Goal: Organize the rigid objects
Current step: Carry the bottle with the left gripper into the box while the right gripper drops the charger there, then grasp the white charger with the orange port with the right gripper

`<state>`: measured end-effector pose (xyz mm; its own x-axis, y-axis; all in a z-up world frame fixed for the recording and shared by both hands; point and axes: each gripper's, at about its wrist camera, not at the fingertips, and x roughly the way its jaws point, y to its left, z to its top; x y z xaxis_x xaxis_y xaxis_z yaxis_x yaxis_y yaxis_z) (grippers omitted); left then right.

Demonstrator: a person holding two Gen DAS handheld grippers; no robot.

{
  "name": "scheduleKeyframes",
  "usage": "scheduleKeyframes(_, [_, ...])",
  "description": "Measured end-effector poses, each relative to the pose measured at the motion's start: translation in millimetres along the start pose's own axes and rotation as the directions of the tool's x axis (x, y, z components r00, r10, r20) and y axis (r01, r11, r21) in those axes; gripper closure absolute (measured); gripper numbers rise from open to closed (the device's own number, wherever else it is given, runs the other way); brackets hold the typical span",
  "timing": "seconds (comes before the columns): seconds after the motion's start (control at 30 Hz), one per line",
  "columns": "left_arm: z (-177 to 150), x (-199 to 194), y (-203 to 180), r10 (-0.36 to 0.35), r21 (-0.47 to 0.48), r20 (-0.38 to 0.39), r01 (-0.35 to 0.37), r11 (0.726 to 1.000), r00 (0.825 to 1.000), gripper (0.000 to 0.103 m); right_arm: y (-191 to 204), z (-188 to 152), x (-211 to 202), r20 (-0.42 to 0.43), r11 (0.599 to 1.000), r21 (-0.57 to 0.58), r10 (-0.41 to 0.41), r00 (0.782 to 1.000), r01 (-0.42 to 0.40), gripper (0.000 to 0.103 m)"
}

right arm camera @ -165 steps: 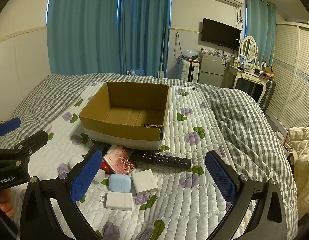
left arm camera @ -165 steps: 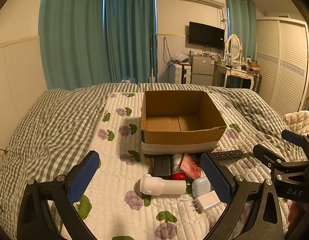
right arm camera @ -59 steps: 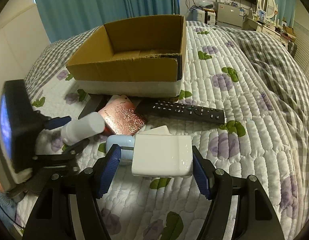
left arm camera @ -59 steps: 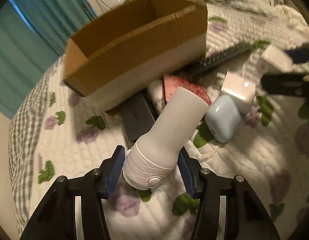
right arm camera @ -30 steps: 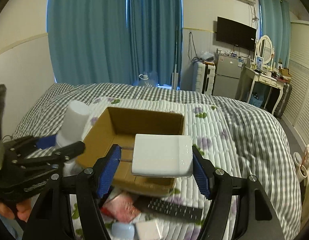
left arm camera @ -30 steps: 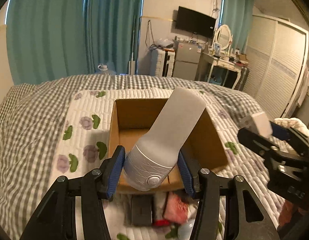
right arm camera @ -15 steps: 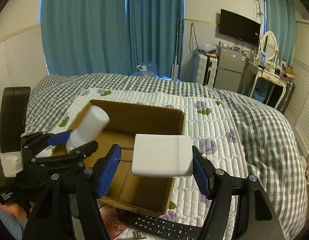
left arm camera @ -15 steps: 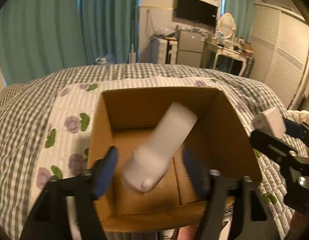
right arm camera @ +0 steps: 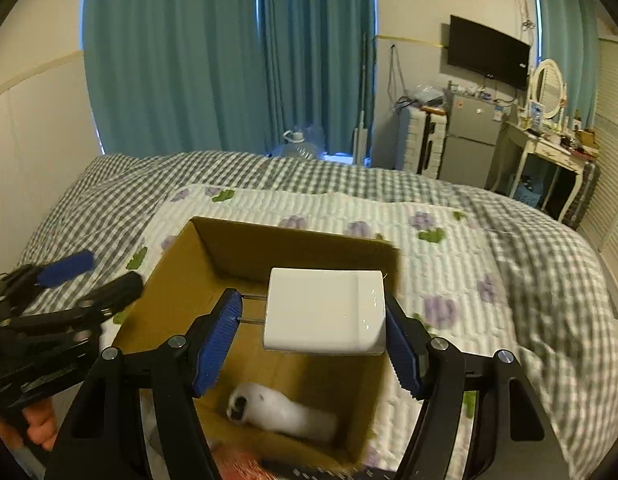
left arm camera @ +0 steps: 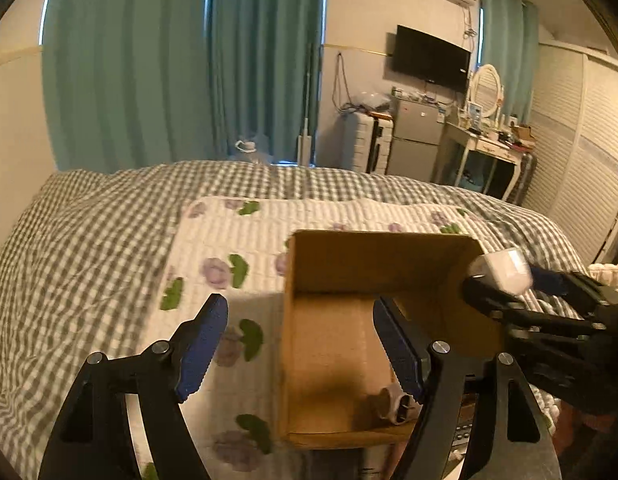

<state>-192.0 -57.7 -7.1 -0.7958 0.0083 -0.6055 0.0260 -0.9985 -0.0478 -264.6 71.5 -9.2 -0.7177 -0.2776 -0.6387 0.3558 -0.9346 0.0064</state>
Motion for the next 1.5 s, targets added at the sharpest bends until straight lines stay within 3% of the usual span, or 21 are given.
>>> scheduleKeyframes(0.17, [-4.3,4.8,13.1,0.009,-0.008,-0.002,-0.009,1.000,1.000,0.026,13.2,-2.4,38.0,-0.038,0.999,-0.009,-0.034,0.999,0.034,0.034])
scheduleKeyframes(0.27, [-7.4,3.2,15.3,-0.007,0.001,0.004,0.007,1.000,1.000,0.026,14.2,-3.6,36.5,-0.021,1.000,0.005,-0.030,0.999,0.030,0.015])
scheduleKeyframes(0.5, [-11.8,-32.5,8.0,0.012,0.038,0.049,-0.014,0.999,0.999,0.001,12.3,0.0,-22.4,0.021,1.000,-0.014,-0.027,0.999,0.027,0.013])
scheduleKeyframes(0.73, [-34.1,-78.0,2.1,0.045,0.070,0.055,-0.049,0.996,0.997,0.000,11.9,-23.8,-98.2,0.050,0.997,-0.017,-0.071,0.996,0.072,0.006])
scheduleKeyframes(0.9, [-66.7,-87.8,-1.4,0.033,0.076,0.031,-0.036,0.996,0.999,0.000,11.4,-69.8,-117.8,-0.017,0.998,-0.022,-0.059,0.998,0.058,0.006])
scheduleKeyframes(1.1, [-107.3,-68.0,-5.4,0.047,0.070,-0.036,-0.045,0.997,0.998,0.000,10.7,-131.4,-85.7,-0.162,0.998,-0.048,-0.051,0.985,0.044,0.006])
scheduleKeyframes(1.27, [-135.7,-42.6,-11.0,0.052,0.074,-0.122,-0.043,0.996,0.991,0.000,4.7,-171.9,-44.4,-0.331,0.999,-0.021,-0.046,0.943,0.041,0.008])
scheduleKeyframes(1.4, [-149.5,-28.2,-13.6,0.053,0.089,-0.168,-0.038,0.995,0.984,0.000,1.8,-187.4,-20.8,-0.420,0.997,-0.023,-0.072,0.905,0.069,0.022])
scheduleKeyframes(1.5, [-153.4,-26.8,-14.0,0.043,0.092,-0.179,-0.027,0.995,0.983,0.000,1.3,-189.1,-12.4,-0.443,0.997,-0.024,-0.075,0.893,0.072,0.026])
